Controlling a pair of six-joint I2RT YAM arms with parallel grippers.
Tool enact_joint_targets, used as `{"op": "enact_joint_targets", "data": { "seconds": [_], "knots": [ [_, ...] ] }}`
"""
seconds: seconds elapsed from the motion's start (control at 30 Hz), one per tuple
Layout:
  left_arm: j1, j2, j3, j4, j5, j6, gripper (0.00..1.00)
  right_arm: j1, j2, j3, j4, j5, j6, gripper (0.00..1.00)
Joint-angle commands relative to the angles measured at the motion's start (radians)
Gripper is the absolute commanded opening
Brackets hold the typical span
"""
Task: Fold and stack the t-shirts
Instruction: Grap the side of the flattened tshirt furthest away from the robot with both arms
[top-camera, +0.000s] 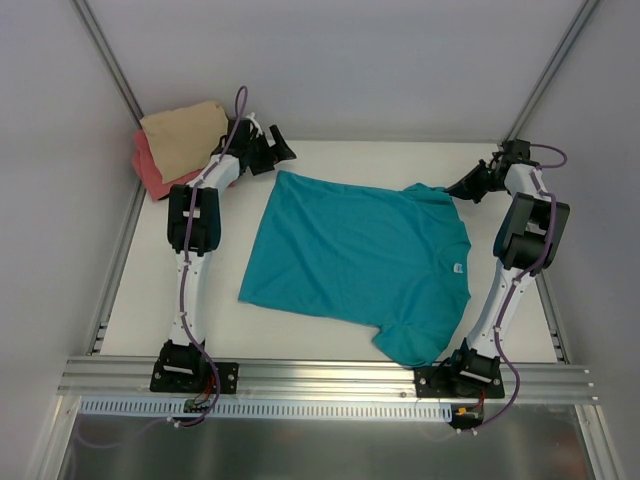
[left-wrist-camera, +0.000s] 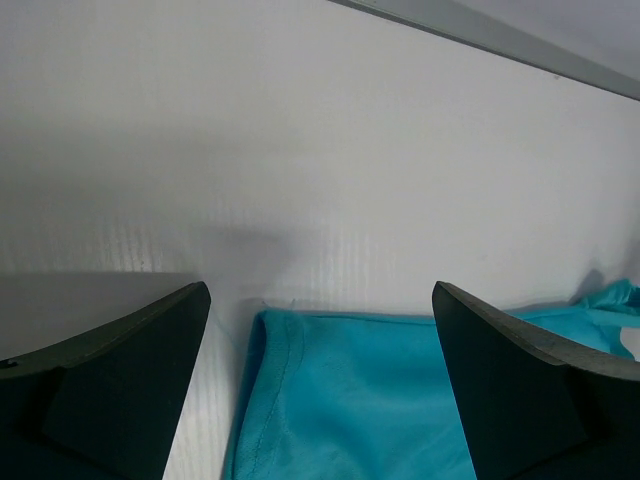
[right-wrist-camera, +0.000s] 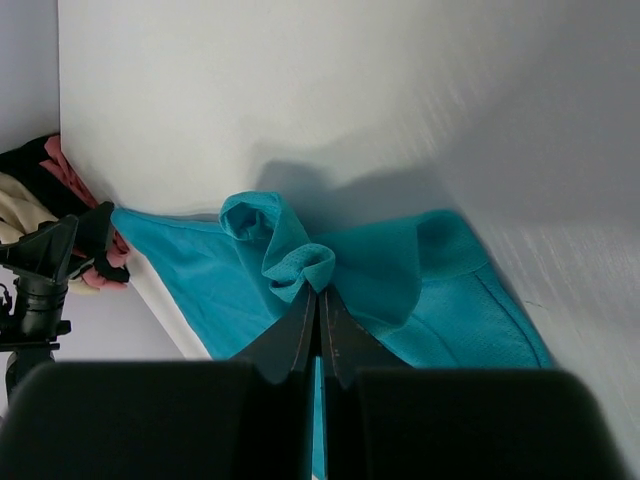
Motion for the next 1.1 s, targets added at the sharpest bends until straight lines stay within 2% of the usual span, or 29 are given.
{"op": "enact_joint_targets", "data": {
  "seconds": [0.0, 0.33, 0.73, 0.83, 0.87, 0.9, 1.0, 1.07],
  "knots": [
    [-0.012, 0.041, 0.035, -0.057, 0.073, -0.027, 0.97, 0.000, -0.082, -0.002, -0.021, 0.015, -0.012, 0.00],
    [-0.025, -0.020, -0.030, -0.153, 0.094, 0.034, 0.94, -0.001, -0.081, -0.007, -0.002, 0.018, 0.004, 0.00],
    [-0.040, -0.068, -0.097, -0.193, 0.097, 0.045, 0.91, 0.003, -0.081, -0.005, 0.016, 0.010, 0.021, 0.00],
    [-0.042, -0.064, -0.098, -0.190, 0.110, 0.044, 0.76, 0.003, -0.084, -0.010, 0.018, 0.008, 0.017, 0.00],
    [-0.042, -0.059, -0.095, -0.189, 0.116, 0.042, 0.55, 0.001, -0.085, -0.010, 0.018, 0.008, 0.013, 0.00],
    [-0.042, -0.057, -0.093, -0.187, 0.122, 0.042, 0.39, 0.001, -0.087, -0.013, 0.016, 0.008, 0.011, 0.01],
    [-0.042, -0.060, -0.098, -0.181, 0.116, 0.045, 0.02, 0.003, -0.089, -0.016, 0.016, 0.004, 0.008, 0.01],
    [-0.042, -0.067, -0.106, -0.173, 0.102, 0.045, 0.04, 0.003, -0.090, -0.019, 0.014, 0.002, 0.008, 0.01]
  ]
}}
